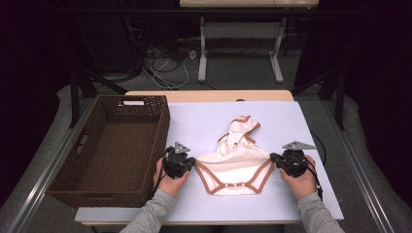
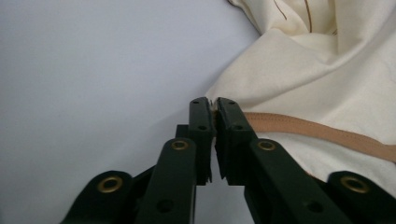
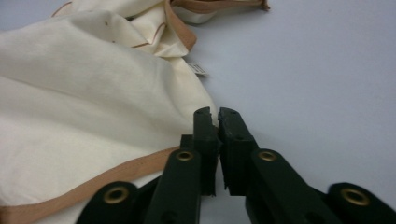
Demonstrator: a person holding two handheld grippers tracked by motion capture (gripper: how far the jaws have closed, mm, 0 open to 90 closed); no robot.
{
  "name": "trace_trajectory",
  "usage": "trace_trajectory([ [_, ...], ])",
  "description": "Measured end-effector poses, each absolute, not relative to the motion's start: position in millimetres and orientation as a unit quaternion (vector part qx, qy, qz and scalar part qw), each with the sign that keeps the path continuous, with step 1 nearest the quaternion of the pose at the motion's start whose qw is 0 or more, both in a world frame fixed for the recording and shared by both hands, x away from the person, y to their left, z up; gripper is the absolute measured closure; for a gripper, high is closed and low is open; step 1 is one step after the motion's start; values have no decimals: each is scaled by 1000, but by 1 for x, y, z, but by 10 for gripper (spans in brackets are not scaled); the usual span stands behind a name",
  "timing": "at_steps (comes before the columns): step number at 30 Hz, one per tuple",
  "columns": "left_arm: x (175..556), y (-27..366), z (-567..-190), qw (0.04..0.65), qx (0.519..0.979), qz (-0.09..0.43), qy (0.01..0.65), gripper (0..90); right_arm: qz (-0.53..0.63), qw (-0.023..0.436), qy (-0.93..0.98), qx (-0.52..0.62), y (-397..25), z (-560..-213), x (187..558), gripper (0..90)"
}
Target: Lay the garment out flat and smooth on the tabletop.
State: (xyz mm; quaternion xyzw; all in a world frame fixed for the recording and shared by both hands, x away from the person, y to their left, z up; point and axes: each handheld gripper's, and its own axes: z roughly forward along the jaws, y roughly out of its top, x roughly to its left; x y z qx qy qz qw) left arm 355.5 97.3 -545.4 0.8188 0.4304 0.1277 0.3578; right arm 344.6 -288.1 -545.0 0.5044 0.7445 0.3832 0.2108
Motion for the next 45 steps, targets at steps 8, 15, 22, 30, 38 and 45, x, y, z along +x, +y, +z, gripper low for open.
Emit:
trace_trajectory([
  [8,348,98,-541,379,808,132,431,651,393,216,751,484,-283,-538,332,664],
  [15,335,97,-533,403,805,131,415,493,407,223,755,464,-276,-534,312,591],
  [22,318,97,-530,426,800,129,402,377,414,224,767,436,-264,-533,294,522],
  [30,303,100,-530,421,808,140,387,330,420,207,778,419,-253,-537,280,449],
  [38,292,102,-527,432,807,135,379,320,428,210,782,400,-249,-534,270,395],
  [45,287,101,-528,446,804,100,381,309,421,215,788,395,-247,-536,261,344],
])
